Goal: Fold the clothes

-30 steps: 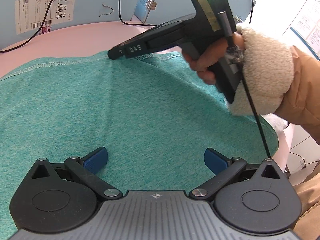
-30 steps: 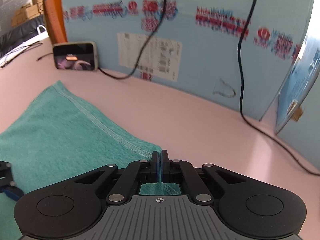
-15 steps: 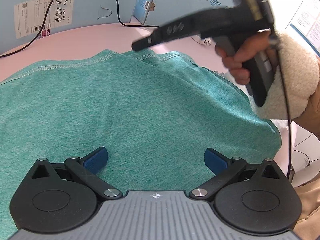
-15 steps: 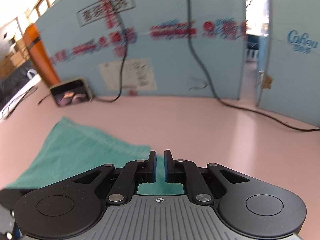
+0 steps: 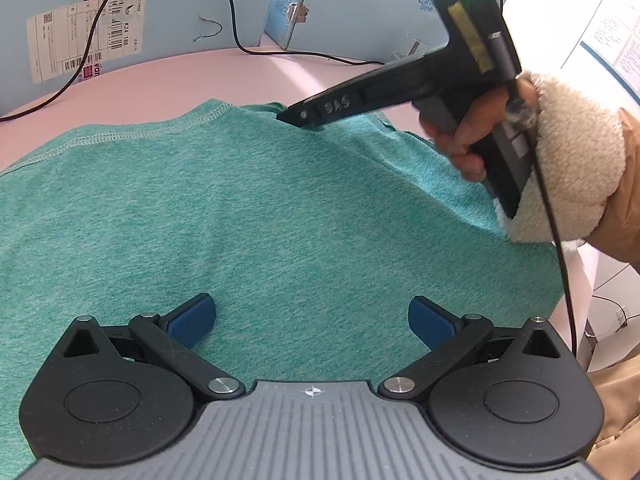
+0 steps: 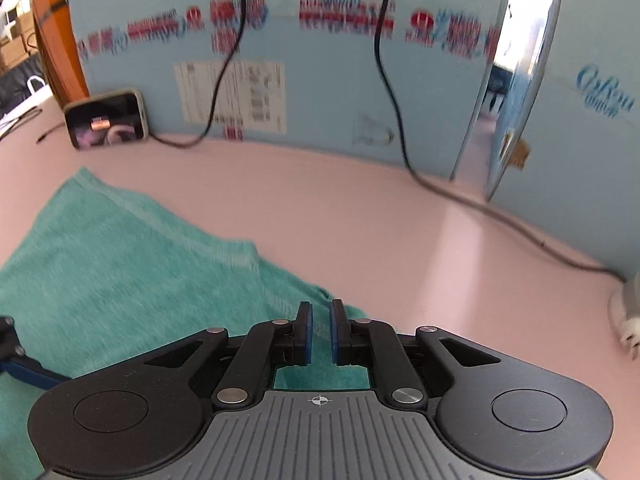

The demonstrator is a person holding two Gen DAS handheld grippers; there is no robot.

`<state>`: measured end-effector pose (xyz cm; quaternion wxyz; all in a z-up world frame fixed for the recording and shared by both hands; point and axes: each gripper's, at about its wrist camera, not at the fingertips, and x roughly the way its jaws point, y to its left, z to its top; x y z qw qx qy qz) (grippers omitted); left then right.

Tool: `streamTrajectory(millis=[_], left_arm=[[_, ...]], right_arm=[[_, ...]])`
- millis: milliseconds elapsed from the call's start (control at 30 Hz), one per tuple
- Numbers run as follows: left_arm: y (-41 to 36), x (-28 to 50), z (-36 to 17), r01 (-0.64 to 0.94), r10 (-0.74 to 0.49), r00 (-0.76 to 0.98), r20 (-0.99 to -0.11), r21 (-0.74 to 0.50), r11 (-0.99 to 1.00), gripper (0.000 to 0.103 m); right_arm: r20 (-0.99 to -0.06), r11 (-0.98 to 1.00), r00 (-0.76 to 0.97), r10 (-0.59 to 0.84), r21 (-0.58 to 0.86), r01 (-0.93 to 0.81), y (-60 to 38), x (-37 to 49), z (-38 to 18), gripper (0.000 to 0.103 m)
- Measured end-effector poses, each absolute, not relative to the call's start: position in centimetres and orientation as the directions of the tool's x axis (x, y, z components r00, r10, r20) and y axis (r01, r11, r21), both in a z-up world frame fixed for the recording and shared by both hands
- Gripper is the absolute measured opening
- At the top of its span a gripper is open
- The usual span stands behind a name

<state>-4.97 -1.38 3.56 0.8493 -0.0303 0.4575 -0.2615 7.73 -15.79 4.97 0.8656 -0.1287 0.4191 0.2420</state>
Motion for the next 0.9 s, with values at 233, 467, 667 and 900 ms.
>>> streamTrajectory(millis=[233, 467, 667, 900], left_arm=[[-1.4, -4.9, 3.6, 0.417, -0.475, 0.445, -0.759, -0.293, 0.860, 0.103], [-1.3, -5.0, 3.6, 0.418, -0.479, 0.446, -0.756, -0.297, 0.859, 0.103], [-1.3, -4.9, 3.6, 0.418, -0.484, 0.445, -0.753, -0.303, 0.857, 0.103], [-1.6, -5.0, 3.7, 0.422, -0.475, 0.451, -0.756, -0.288, 0.859, 0.103]], right_arm=[[-0.761, 0.850, 0.575, 0.299, -0.062, -0.523, -15.4, 7.8, 4.4, 0.004], [-0.705, 0.894, 0.667, 0.239, -0.108, -0.434, -16.7, 8.4, 5.4, 0.000], [-0.719, 0.928, 0.643, 0.262, 0.006, -0.372, -18.5, 9.3, 5.8, 0.010], [-0.751, 0.900, 0.576, 0.323, 0.056, -0.432, -17.8, 7.2, 6.1, 0.013]])
